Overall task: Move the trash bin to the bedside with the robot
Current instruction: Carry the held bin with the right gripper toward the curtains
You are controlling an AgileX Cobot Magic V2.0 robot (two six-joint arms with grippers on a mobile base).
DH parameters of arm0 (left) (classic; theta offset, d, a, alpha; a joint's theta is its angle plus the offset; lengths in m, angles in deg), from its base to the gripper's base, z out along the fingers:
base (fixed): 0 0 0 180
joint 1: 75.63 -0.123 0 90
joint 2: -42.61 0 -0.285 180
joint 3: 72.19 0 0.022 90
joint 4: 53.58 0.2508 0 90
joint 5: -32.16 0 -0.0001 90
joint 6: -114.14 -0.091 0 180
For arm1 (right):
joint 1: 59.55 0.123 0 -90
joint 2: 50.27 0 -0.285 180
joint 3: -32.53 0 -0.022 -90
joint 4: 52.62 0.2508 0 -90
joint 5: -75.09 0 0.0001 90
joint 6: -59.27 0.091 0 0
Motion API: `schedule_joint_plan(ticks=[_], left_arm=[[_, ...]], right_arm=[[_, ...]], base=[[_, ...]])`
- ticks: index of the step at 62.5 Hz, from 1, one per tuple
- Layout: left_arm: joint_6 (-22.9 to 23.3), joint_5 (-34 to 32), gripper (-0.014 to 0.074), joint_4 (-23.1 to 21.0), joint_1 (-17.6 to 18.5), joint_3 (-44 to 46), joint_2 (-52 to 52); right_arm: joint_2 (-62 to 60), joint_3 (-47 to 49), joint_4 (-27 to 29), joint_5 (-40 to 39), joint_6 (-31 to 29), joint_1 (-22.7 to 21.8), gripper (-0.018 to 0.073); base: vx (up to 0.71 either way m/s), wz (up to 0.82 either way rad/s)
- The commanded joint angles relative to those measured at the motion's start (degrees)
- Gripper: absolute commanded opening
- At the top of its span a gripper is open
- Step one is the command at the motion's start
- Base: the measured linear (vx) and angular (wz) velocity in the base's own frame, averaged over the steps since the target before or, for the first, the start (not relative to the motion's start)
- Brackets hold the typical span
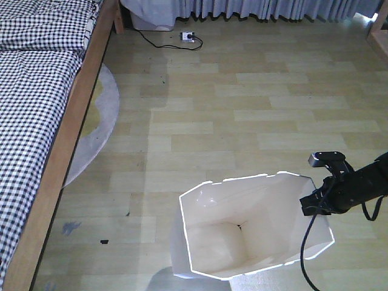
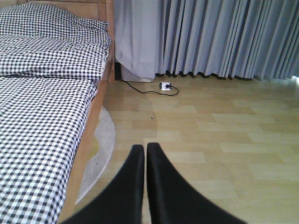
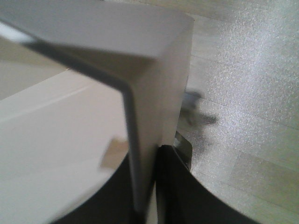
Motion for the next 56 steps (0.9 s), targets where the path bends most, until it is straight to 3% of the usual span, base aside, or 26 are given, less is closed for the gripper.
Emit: schedule_joint_plan(ticks=[1, 56], left_arm=[[0.3, -4.0, -0.0006, -0.2, 0.0, -0.7, -0.8], [0.3, -4.0, -0.0006, -0.2, 0.0, -0.7, -0.8]], right_arm=[[-4.0, 0.8, 4.0, 9.5, 0.0, -0.1, -0.0005], [-4.0, 0.8, 4.0, 9.6, 0.0, -0.1, -0.0005]], base=[[0.22, 0.02], [0.25, -0.03]])
